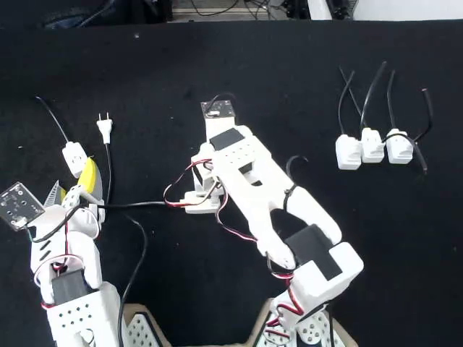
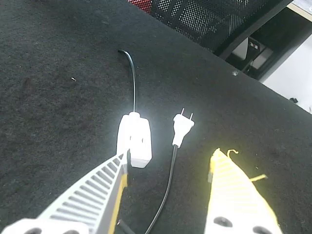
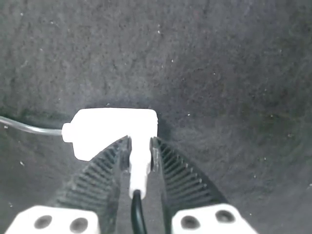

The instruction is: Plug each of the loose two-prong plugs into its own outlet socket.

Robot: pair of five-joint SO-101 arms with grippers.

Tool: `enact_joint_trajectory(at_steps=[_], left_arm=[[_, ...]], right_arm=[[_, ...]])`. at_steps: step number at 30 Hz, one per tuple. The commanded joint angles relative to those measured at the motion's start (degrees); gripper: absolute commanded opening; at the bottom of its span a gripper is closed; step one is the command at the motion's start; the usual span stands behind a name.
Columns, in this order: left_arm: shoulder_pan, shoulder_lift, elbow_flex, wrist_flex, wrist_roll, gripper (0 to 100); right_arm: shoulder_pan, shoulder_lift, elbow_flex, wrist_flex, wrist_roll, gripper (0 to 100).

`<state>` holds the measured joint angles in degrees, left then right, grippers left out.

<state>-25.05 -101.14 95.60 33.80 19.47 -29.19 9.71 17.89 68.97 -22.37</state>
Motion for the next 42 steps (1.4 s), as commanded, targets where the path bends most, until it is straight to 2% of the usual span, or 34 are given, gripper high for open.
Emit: enact_joint_trajectory(at_steps=[1,11,18,25,28,32,38,42], left_arm=[[-0.6,-0.3,-0.6,-1.1,0.4,27],[-0.6,-0.3,-0.6,-1.1,0.4,27],[-0.7,-0.3,-0.5,-1.1,0.4,27],[-0.7,-0.3,-0.5,-1.1,0.4,27],[-0.7,-0.3,-0.5,-1.1,0.4,27],[-2.9,-0.3,-0.7,-1.1,0.4,27],[-4.9,-0.3,-1.1,-1.1,0.8,27],[-4.9,-0.3,-1.3,-1.0,0.8,27]], right_arm=[[1.1,0.0,-3.2,-1.1,5.8,1.2],[2.0,-0.5,-4.5,0.3,18.4,1.4],[1.9,-0.6,-9.2,5.3,19.1,18.4],[0.4,-2.5,-19.2,13.9,25.1,20.8],[-2.1,-5.5,-24.0,17.6,33.0,20.8],[-6.1,-8.4,-25.3,19.3,48.6,20.8],[-10.3,-9.2,-14.1,19.5,74.5,24.1],[-9.1,-9.2,-4.2,12.7,83.9,28.6]])
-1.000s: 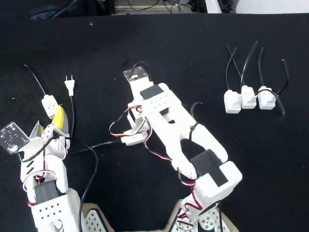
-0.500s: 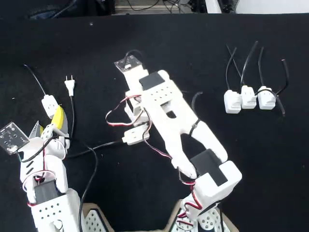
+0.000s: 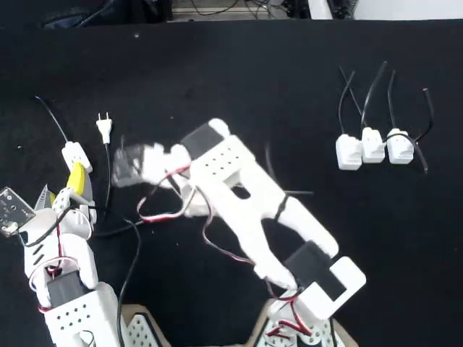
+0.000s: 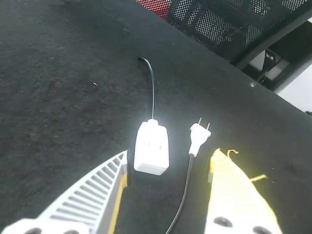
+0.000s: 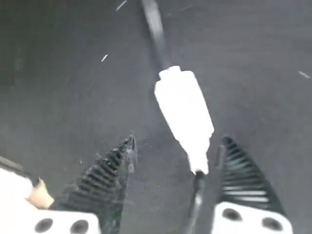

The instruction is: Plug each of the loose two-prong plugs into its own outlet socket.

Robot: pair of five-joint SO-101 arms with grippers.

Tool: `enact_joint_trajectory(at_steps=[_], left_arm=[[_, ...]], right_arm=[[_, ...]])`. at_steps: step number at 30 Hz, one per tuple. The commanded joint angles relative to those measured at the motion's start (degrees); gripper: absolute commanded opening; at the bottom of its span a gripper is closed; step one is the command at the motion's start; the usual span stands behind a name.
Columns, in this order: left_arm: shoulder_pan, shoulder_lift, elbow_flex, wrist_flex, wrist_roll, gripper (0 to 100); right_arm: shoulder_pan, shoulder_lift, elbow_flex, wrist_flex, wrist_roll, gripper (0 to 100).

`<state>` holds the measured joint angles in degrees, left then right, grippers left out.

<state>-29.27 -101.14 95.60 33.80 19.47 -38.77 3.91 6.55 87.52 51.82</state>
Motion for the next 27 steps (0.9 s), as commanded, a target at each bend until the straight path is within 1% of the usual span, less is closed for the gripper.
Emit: enact_joint_trajectory(at_steps=[1,4,9,16,19,20,21,23,24,25,26,27], left_arm=[[-0.7,-0.3,-1.3,-0.9,0.8,27],[-0.3,-0.3,-1.3,-0.9,0.8,27],[-0.1,-0.3,-1.2,-1.0,0.8,27],[-0.1,-0.3,-1.2,-1.0,0.8,27],[-0.1,-0.3,-1.2,-1.0,0.8,27],[-0.1,-0.3,-1.2,-1.0,0.8,27],[-0.1,-0.3,-1.2,-1.0,0.8,27],[-0.1,-0.3,-1.2,-1.0,0.8,27],[-0.1,-0.3,-1.3,-1.0,0.8,27],[-0.1,-0.3,-1.3,-1.0,0.8,27],[-0.1,-0.3,-1.3,-1.0,0.8,27],[-0.1,-0.3,-1.3,-1.0,0.8,27]], right_arm=[[1.0,-3.4,9.1,-8.4,10.7,28.6],[2.2,-3.4,13.2,-14.4,12.0,28.6],[2.5,-3.4,18.5,-20.1,13.7,28.6],[2.6,-3.3,25.0,-31.9,13.4,28.6],[2.7,-3.3,26.7,-34.2,13.4,28.0],[3.2,-3.3,27.0,-34.4,13.4,25.7],[3.7,-3.3,27.2,-34.6,13.4,20.8],[5.5,-3.2,27.0,-34.7,13.4,5.0],[6.8,-2.9,26.8,-34.9,13.3,0.2],[8.4,-2.6,26.2,-34.8,12.9,4.1],[10.4,-2.5,25.6,-34.2,11.5,5.1],[12.2,-2.7,24.6,-33.7,9.5,3.1]])
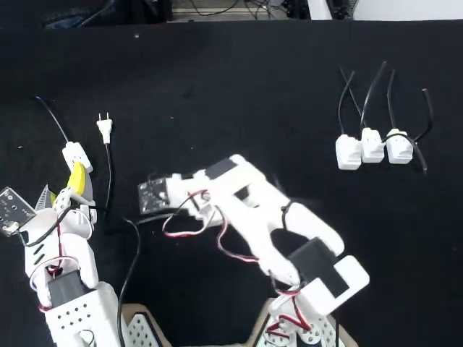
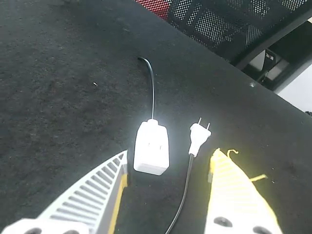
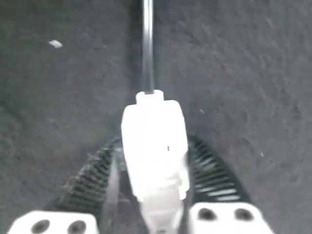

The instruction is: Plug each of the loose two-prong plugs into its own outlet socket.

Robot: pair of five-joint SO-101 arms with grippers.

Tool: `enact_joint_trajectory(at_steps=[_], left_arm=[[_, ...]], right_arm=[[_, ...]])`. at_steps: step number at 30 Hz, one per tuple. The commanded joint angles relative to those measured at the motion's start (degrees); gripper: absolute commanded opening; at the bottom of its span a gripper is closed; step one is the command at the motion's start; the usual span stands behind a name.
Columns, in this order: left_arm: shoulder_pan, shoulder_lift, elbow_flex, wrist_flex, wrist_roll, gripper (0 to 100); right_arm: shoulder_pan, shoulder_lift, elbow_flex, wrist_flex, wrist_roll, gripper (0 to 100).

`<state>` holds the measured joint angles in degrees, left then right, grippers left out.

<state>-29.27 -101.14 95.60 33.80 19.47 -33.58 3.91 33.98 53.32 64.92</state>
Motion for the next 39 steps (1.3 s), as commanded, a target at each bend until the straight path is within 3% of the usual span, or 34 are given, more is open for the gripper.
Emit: enact_joint_trajectory(at_steps=[1,4,9,13,23,39], left_arm=[[-0.1,-0.3,-1.3,-1.0,0.8,27],[-0.1,-0.3,-1.3,-1.0,0.8,27],[0.0,-0.3,-1.3,-1.0,0.8,27],[0.0,-0.3,-1.2,-1.0,0.8,27],[0.0,-0.3,-1.0,-1.0,0.8,27],[0.0,-0.3,-1.0,-1.0,0.7,27]], right_arm=[[8.8,-3.1,-4.4,1.4,-5.7,0.6],[13.4,-5.8,-11.0,7.8,-15.2,1.0],[21.8,-9.5,-24.2,23.9,-39.7,1.1],[31.7,-6.4,-32.4,26.5,-50.6,1.1],[42.9,15.1,-48.0,28.1,-53.8,1.1],[48.8,42.9,-75.6,30.9,-53.9,1.1]])
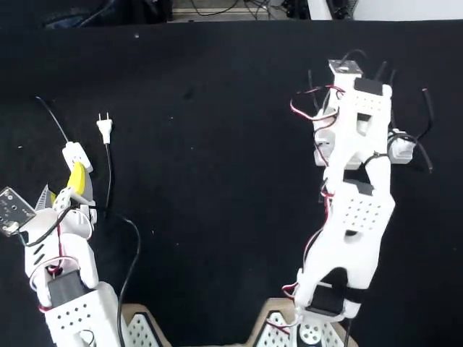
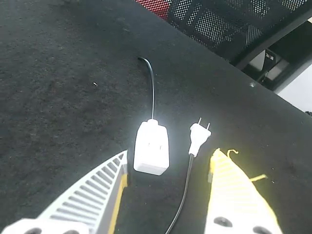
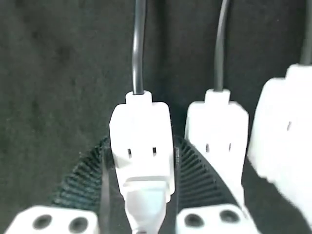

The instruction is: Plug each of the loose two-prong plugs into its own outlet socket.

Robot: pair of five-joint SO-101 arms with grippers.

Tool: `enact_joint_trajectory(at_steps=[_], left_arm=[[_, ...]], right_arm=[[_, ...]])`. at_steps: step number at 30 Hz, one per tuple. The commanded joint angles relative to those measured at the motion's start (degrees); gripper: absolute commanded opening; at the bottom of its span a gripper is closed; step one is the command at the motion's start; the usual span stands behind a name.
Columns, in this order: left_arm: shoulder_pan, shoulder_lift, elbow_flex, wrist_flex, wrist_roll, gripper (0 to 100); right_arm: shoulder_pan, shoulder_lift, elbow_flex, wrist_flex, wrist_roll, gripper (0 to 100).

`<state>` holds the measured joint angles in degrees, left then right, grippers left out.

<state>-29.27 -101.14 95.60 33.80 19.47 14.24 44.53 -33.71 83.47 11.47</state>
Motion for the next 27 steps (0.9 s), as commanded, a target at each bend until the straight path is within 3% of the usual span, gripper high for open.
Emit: enact_joint_trajectory(at_steps=[1,9,16,27], left_arm=[[0.0,-0.3,-1.0,-1.0,0.7,27],[0.0,-0.3,-1.1,-1.0,0.7,27],[0.0,-0.3,-1.1,-1.0,0.6,27],[0.0,-0.3,-1.0,-1.0,0.5,27]], right_arm=[[1.0,3.3,-8.9,0.9,-0.4,1.1],[-0.4,7.5,-16.2,8.9,0.0,3.3],[-2.3,10.1,-23.1,14.7,0.1,23.2],[-5.8,8.5,-42.6,17.8,-0.3,23.3]])
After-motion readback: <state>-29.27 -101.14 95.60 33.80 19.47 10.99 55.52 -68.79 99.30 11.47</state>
